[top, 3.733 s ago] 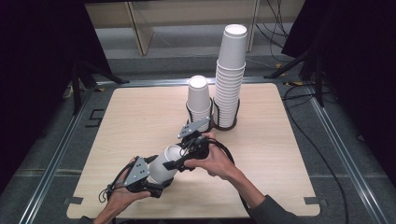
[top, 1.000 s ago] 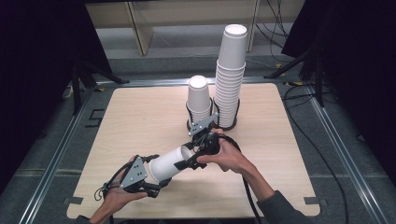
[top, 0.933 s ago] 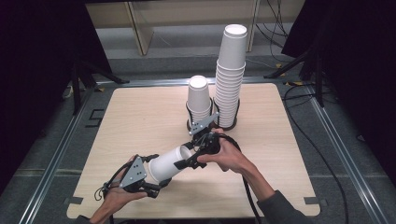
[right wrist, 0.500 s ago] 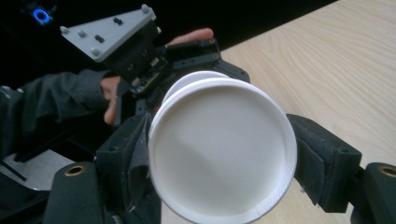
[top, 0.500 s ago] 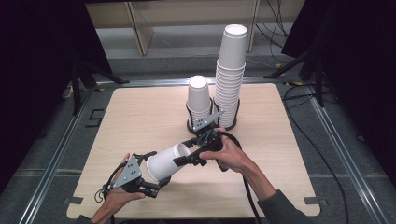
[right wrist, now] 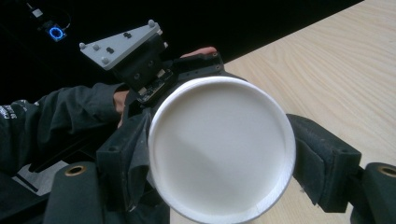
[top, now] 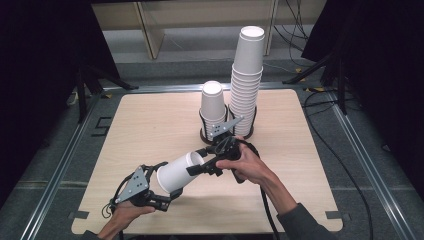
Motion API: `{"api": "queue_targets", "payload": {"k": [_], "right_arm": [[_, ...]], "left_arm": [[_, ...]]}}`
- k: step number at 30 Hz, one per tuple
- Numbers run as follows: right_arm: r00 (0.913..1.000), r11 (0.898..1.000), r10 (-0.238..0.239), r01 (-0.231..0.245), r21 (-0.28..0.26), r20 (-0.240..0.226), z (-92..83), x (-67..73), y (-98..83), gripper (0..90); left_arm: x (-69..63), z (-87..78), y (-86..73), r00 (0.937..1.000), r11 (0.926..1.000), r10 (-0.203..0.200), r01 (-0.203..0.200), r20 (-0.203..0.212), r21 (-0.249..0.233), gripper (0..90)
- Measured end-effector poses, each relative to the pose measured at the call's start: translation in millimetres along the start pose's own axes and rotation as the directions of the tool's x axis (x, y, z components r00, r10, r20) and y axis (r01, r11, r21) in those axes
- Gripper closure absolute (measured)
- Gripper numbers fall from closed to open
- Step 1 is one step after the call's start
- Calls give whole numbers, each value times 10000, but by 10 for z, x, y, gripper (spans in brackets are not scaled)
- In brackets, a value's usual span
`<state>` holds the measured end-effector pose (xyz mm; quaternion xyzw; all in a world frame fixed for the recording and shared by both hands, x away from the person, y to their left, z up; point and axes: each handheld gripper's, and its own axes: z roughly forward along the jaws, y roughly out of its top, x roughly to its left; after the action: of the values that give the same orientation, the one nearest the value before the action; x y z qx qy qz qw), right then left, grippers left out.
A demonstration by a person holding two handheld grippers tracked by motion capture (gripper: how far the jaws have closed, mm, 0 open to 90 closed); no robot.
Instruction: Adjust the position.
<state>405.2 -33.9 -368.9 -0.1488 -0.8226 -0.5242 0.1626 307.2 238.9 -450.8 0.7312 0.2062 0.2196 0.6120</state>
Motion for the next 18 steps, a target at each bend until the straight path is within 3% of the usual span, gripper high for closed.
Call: {"api": "queue_targets", "payload": {"k": [7, 8, 10, 14, 16, 18], "right_arm": [[10000, 9999, 35, -35, -106, -21, -31, -24, -7, 266], [9999, 9999, 132, -132, -106, -73, -32, -25, -9, 264], [9998, 9998, 172, -173, -127, -67, -42, -31, -10, 263], [9999, 9999, 107, -107, -95, 21, -38, -28, -9, 257], [9999, 10000, 24, -24, 26, 130, -32, -16, -6, 254], [9994, 9999, -30, 25, 137, 345, -26, -11, -6, 241]], "left_arm": [[14, -17, 24, 9998, 9997, 150, -153, 157, 196, 118], [13, -4, 17, 9997, 9999, 129, -129, 227, -9, 123], [19, -27, 31, 9996, 9994, 218, -222, 153, 282, 135], [26, -34, 37, 9994, 9986, 331, -337, 136, 416, 143], [23, -15, 29, 9993, 9992, 307, -313, 212, 269, 147], [28, -33, 45, 9989, 9964, 460, -466, 97, 707, 150]]}}
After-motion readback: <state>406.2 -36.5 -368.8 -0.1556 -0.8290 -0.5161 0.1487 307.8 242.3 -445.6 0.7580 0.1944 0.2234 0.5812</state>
